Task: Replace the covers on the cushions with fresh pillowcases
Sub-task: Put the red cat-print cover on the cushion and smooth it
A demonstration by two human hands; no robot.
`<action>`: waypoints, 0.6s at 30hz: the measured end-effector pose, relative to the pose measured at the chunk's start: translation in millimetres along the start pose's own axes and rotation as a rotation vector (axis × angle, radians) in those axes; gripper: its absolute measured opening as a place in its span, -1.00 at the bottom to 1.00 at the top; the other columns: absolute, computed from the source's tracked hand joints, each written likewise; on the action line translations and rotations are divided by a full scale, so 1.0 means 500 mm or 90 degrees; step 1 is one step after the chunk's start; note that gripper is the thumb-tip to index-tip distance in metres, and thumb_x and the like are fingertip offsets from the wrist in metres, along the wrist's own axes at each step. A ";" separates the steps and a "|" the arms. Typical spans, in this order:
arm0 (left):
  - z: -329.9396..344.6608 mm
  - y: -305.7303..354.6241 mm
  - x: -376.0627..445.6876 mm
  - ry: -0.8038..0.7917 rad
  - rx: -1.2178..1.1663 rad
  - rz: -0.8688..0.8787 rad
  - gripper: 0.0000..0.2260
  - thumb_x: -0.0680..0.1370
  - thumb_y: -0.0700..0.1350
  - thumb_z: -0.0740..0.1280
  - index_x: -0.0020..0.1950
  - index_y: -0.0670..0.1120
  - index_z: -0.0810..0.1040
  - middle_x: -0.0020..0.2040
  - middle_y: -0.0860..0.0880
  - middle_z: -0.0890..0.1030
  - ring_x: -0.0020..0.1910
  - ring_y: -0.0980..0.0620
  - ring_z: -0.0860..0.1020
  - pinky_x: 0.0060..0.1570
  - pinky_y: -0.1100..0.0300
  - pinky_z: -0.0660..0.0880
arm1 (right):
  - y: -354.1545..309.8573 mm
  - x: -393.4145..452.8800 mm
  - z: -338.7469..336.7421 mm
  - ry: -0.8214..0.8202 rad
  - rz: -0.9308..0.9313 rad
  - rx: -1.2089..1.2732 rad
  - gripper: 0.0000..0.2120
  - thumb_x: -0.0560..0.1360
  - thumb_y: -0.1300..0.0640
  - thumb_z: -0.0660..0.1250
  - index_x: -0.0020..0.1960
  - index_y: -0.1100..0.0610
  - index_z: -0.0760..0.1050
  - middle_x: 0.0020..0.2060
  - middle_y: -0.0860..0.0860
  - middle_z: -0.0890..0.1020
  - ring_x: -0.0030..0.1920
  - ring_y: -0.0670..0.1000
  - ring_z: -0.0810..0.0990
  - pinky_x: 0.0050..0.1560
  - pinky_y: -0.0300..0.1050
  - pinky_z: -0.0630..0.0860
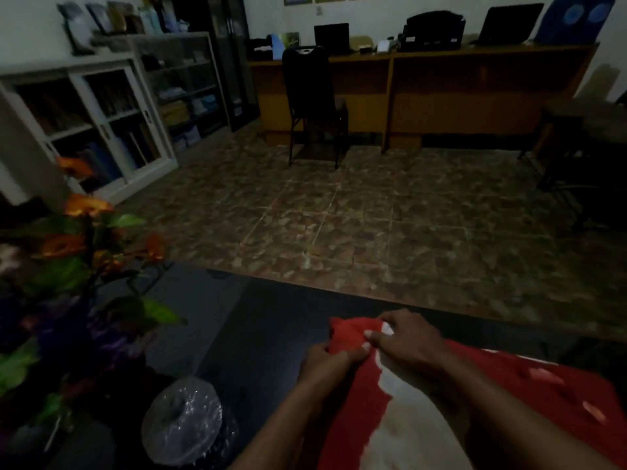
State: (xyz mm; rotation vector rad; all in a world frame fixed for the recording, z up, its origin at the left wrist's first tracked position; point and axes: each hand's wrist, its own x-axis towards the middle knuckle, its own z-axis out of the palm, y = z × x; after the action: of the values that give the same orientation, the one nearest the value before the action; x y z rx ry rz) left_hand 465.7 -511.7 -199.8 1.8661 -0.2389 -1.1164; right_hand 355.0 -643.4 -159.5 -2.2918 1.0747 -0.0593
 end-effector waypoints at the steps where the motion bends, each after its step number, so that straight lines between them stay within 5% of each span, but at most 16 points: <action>1: -0.001 0.008 -0.005 0.000 0.011 0.009 -0.18 -0.01 0.37 0.60 0.17 0.04 0.64 -0.02 0.00 0.72 -0.07 -0.03 0.71 0.05 -0.01 0.64 | -0.001 -0.009 0.000 0.014 -0.001 0.026 -0.74 0.53 -0.25 0.32 0.07 -0.12 0.63 -0.01 -0.19 0.66 0.05 -0.10 0.62 0.18 0.02 0.54; 4: -0.001 0.020 -0.023 0.046 0.062 0.068 -0.37 0.16 0.32 0.54 0.16 0.13 0.57 0.10 0.08 0.66 0.05 0.04 0.65 0.15 0.01 0.59 | -0.007 -0.041 0.008 0.078 -0.015 0.079 -0.89 0.60 -0.16 0.27 0.11 -0.25 0.50 0.09 -0.23 0.55 0.14 -0.16 0.52 0.32 0.04 0.45; 7: 0.008 0.022 -0.051 0.162 0.127 0.195 -0.54 0.36 0.20 0.53 0.20 0.19 0.51 0.14 0.21 0.52 0.15 0.15 0.54 0.23 0.07 0.52 | -0.013 -0.086 0.018 0.118 -0.079 -0.016 -0.56 0.62 -0.21 0.18 0.48 -0.29 0.22 0.47 -0.21 0.25 0.49 -0.11 0.20 0.52 0.04 0.16; 10: 0.018 0.015 -0.075 0.235 0.173 0.309 -0.80 0.47 0.04 0.50 -0.02 0.21 0.52 0.00 0.23 0.51 0.02 0.24 0.52 0.11 0.15 0.54 | -0.004 -0.133 0.053 0.069 -0.111 -0.120 -0.43 0.63 -0.31 -0.12 0.61 -0.22 0.02 0.62 -0.22 -0.11 0.61 -0.11 -0.19 0.58 0.22 -0.22; 12: 0.021 -0.001 -0.084 0.252 0.192 0.338 -0.89 0.50 0.04 0.46 -0.10 0.19 0.55 -0.07 0.20 0.55 -0.04 0.25 0.52 0.06 0.15 0.54 | 0.005 -0.170 0.085 0.077 -0.100 -0.196 -0.39 0.64 -0.28 -0.26 0.62 -0.15 0.11 0.63 -0.15 -0.03 0.63 -0.04 -0.15 0.55 0.32 -0.19; 15: 0.015 -0.035 -0.096 0.301 0.341 0.374 -0.90 0.53 0.11 0.41 -0.16 0.14 0.59 -0.12 0.23 0.56 -0.04 0.29 0.39 0.07 0.23 0.31 | -0.003 -0.179 0.106 0.075 -0.058 -0.256 -0.40 0.66 -0.22 -0.15 0.52 -0.02 0.40 0.57 -0.06 0.29 0.61 0.10 0.11 0.50 0.41 -0.12; 18: 0.004 -0.062 -0.108 0.315 0.392 0.412 -0.93 0.54 0.09 0.41 -0.11 0.14 0.63 -0.08 0.26 0.59 0.01 0.27 0.38 0.05 0.21 0.25 | -0.026 -0.141 0.096 0.007 -0.006 -0.272 -0.36 0.61 -0.23 -0.15 0.45 -0.02 0.50 0.53 -0.04 0.36 0.60 0.15 0.13 0.48 0.48 -0.23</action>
State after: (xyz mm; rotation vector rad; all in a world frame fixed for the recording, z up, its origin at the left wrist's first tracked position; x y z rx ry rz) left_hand 425.1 -464.9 -192.3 2.2728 -0.8962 -0.1180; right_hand 330.4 -562.7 -177.4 -2.6751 1.1713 0.1700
